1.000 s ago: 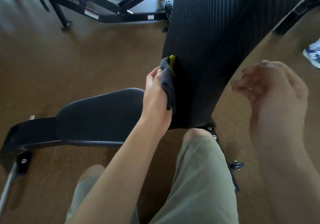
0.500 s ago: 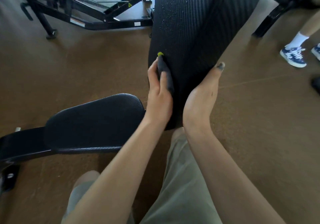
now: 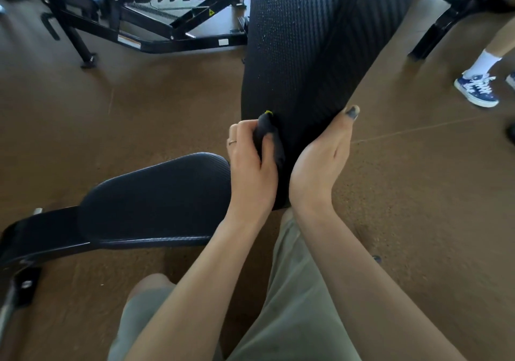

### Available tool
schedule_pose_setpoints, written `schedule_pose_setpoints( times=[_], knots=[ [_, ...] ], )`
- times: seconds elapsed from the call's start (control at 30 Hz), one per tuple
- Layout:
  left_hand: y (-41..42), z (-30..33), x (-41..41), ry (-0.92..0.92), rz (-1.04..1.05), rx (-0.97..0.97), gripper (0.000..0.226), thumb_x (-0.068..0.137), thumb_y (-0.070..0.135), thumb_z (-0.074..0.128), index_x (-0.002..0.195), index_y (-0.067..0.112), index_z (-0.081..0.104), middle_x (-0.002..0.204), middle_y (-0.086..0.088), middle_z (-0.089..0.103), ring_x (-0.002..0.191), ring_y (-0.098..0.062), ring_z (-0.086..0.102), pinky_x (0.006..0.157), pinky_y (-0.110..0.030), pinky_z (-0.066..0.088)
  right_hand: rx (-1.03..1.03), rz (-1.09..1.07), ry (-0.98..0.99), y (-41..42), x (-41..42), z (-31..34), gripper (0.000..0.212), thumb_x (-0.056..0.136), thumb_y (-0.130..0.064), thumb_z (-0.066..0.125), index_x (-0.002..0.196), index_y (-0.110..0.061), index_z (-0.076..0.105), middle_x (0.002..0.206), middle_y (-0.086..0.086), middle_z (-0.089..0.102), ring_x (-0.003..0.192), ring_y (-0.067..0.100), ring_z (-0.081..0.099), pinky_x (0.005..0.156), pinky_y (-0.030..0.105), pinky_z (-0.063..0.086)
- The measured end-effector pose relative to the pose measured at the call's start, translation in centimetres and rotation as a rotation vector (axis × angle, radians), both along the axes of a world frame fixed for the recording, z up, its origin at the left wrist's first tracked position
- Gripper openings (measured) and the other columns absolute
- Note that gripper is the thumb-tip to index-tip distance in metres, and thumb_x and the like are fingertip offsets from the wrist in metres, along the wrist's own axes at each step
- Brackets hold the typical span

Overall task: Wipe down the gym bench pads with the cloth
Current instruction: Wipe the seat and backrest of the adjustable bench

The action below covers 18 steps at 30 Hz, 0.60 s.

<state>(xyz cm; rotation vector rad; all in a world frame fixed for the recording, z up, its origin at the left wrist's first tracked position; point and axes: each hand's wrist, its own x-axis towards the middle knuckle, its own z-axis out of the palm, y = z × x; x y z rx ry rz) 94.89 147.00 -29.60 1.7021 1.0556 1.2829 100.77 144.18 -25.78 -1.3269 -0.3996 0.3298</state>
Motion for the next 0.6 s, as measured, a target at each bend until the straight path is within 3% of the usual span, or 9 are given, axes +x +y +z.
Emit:
schedule_pose_setpoints(
  times=[0.07, 0.2, 0.3, 0.37, 0.47, 0.53, 0.6],
  knots=[
    [0.4, 0.5, 0.0, 0.007, -0.036, -0.032, 0.005, 0.108, 0.020, 0.046, 0.109, 0.017, 0.049, 0.104, -0.006, 0.058, 0.095, -0.024, 0.058, 0.084, -0.049, 0.052, -0.014, -0.016, -0.042, 0.0, 0.8, 0.1, 0.032, 0.106, -0.054, 0.021, 0.098, -0.051, 0.052, 0.097, -0.034, 0.061, 0.098, -0.009, 0.059, 0.089, 0.025, 0.042],
    [1.0, 4.0, 0.3, -0.039, -0.052, 0.085, 0.009, 0.108, 0.015, 0.046, 0.108, 0.007, 0.048, 0.091, 0.003, 0.055, 0.083, -0.010, 0.054, 0.075, -0.029, 0.047, -0.035, -0.025, -0.056, -0.1, 0.6, 0.2, 0.035, 0.108, -0.049, 0.021, 0.093, -0.047, 0.052, 0.095, -0.031, 0.060, 0.096, -0.009, 0.057, 0.090, 0.026, 0.041],
    [2.0, 6.5, 1.4, -0.106, -0.062, 0.148, 0.006, 0.108, 0.016, 0.044, 0.105, 0.011, 0.045, 0.091, 0.001, 0.054, 0.084, -0.011, 0.053, 0.075, -0.026, 0.044, -0.033, -0.030, -0.075, -0.1, 0.8, 0.0, 0.035, 0.107, -0.050, 0.021, 0.096, -0.045, 0.054, 0.100, -0.021, 0.062, 0.099, -0.002, 0.059, 0.092, 0.032, 0.045],
    [2.3, 5.4, 1.7, -0.112, -0.074, 0.128, 0.007, 0.110, 0.019, 0.043, 0.106, 0.013, 0.043, 0.096, -0.008, 0.056, 0.088, -0.021, 0.056, 0.076, -0.032, 0.046, -0.007, -0.022, -0.043, 0.0, 0.8, -0.1, 0.035, 0.106, -0.050, 0.021, 0.096, -0.043, 0.054, 0.098, -0.021, 0.061, 0.097, -0.001, 0.059, 0.092, 0.034, 0.045],
    [1.7, -0.8, 0.8, -0.094, -0.098, -0.049, 0.017, 0.109, 0.028, 0.041, 0.109, 0.011, 0.044, 0.100, -0.016, 0.055, 0.090, -0.034, 0.055, 0.080, -0.059, 0.049, 0.017, -0.004, -0.018, 0.0, 0.7, -0.3, 0.036, 0.107, -0.050, 0.023, 0.105, -0.039, 0.057, 0.102, -0.021, 0.063, 0.100, -0.002, 0.060, 0.090, 0.029, 0.045],
    [0.5, -4.0, 0.0, -0.066, -0.091, -0.256, 0.024, 0.105, 0.039, 0.040, 0.108, 0.016, 0.046, 0.101, -0.011, 0.057, 0.091, -0.030, 0.057, 0.084, -0.064, 0.047, 0.011, 0.023, -0.018, -0.1, 0.6, -0.5, 0.031, 0.106, -0.053, 0.023, 0.105, -0.048, 0.054, 0.101, -0.032, 0.062, 0.100, -0.009, 0.059, 0.086, 0.022, 0.043],
    [-0.4, -4.9, -0.2, -0.020, -0.070, -0.367, 0.015, 0.109, 0.036, 0.040, 0.108, 0.023, 0.048, 0.105, -0.009, 0.062, 0.096, -0.025, 0.062, 0.087, -0.061, 0.050, -0.022, 0.013, -0.034, -0.1, 0.5, -0.5, 0.029, 0.106, -0.054, 0.022, 0.102, -0.052, 0.050, 0.097, -0.037, 0.060, 0.098, -0.013, 0.058, 0.083, 0.018, 0.042]
  ],
)
